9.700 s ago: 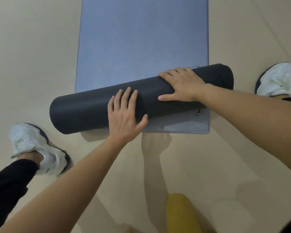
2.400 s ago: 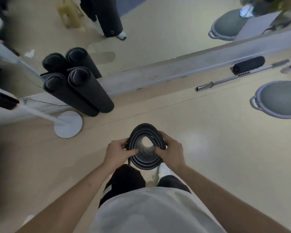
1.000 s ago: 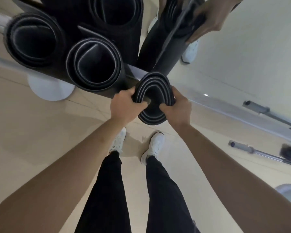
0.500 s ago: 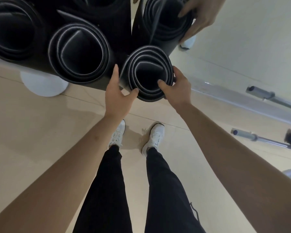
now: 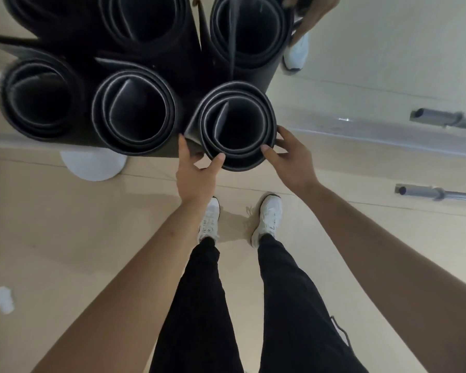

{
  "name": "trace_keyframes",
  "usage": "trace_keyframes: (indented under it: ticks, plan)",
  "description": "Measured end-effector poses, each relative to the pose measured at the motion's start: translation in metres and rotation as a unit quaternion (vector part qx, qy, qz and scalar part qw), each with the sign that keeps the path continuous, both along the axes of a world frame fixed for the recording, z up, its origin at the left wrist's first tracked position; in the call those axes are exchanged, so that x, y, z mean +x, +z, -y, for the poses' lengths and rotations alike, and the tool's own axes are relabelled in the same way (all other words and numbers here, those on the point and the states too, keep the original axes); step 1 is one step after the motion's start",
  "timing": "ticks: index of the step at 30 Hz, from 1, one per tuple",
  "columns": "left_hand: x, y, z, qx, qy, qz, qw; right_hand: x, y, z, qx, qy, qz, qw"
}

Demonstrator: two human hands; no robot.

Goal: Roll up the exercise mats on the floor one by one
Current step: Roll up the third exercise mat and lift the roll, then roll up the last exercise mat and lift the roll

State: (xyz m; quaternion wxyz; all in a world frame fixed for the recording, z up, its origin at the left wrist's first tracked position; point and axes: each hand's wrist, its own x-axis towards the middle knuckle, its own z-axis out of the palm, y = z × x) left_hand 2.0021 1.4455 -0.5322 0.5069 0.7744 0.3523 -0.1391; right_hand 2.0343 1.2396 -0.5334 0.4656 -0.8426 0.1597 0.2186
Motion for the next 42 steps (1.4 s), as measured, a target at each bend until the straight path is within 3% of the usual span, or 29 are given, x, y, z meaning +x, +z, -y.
trace_keyframes:
  ticks: [4, 7, 12, 16, 19, 25, 29, 32, 38, 42]
  plan:
    - [-0.004, 0.019, -0.007, 0.009, -0.041, -0.029, 0.999, -0.031, 0.019, 0.006, -0.016, -0.019, -0.065, 0.998]
    - [-0.013, 0.043, -0.017, 0.031, -0.136, -0.083, 0.987, -0.061, 0.042, 0.004, -0.022, 0.000, -0.104, 0.994]
    - [-0.042, 0.089, -0.028, 0.064, -0.332, -0.117, 0.934, -0.125, 0.093, -0.006, -0.037, 0.045, -0.159, 0.986]
    - [-0.074, 0.129, -0.020, 0.060, -0.441, -0.118, 0.888, -0.196, 0.135, -0.013, -0.046, 0.009, -0.191, 0.981]
    - [-0.100, 0.151, -0.003, 0.047, -0.529, -0.118, 0.839, -0.255, 0.159, -0.020, -0.038, -0.056, -0.204, 0.977]
    - [-0.152, 0.188, 0.038, 0.047, -0.708, -0.089, 0.699, -0.363, 0.190, -0.025, -0.023, -0.202, -0.212, 0.956]
    - [-0.192, 0.211, 0.075, 0.065, -0.742, -0.049, 0.666, -0.441, 0.205, -0.025, -0.018, -0.278, -0.202, 0.939]
    - [-0.245, 0.226, 0.106, 0.062, -0.780, -0.020, 0.622, -0.510, 0.217, -0.029, -0.014, -0.344, -0.187, 0.920]
    - [-0.394, 0.247, 0.145, 0.048, -0.853, 0.012, 0.519, -0.674, 0.236, -0.053, 0.005, -0.482, -0.145, 0.864]
    - [-0.516, 0.253, 0.149, 0.023, -0.900, -0.012, 0.435, -0.798, 0.245, -0.086, 0.019, -0.589, -0.142, 0.795]
